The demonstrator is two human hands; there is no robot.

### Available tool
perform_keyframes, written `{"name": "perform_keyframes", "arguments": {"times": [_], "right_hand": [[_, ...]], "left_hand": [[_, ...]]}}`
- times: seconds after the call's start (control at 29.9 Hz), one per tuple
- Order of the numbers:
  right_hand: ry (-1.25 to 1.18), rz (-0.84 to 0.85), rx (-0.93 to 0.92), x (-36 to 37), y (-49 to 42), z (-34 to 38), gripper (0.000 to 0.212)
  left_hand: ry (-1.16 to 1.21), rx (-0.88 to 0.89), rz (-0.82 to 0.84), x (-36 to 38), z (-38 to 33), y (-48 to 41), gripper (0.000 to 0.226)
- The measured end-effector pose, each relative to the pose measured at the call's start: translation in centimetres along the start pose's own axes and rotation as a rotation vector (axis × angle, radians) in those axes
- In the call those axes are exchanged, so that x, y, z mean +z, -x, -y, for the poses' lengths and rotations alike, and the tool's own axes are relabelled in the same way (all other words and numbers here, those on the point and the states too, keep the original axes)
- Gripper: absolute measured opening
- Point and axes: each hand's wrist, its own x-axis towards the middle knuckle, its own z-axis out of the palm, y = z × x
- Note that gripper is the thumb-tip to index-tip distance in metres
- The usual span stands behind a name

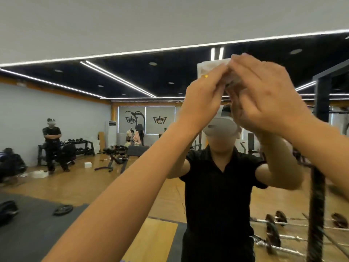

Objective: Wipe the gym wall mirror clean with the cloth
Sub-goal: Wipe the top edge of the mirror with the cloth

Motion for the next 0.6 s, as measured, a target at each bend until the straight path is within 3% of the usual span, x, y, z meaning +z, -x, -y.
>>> {"name": "perform_keyframes", "arguments": {"times": [0.17,0.3,0.4,0.6], "right_hand": [[0.102,-0.009,0.017,2.4,-0.7,0.7,0.055],[0.269,-0.025,-0.035,2.5,-2.2,0.6,0.056],[0.334,-0.043,-0.12,2.4,-3.7,0.1,0.055],[0.327,-0.03,-0.264,2.7,-5.0,-1.2,0.054]], "left_hand": [[0.004,-0.07,-0.12,-1.7,0.6,4.4,0.031],[-0.176,-0.201,0.01,-3.0,1.2,12.0,0.045],[-0.414,-0.118,0.105,-2.9,2.7,15.3,0.057],[-0.492,-0.098,0.109,-2.4,3.3,15.6,0.059]]}}
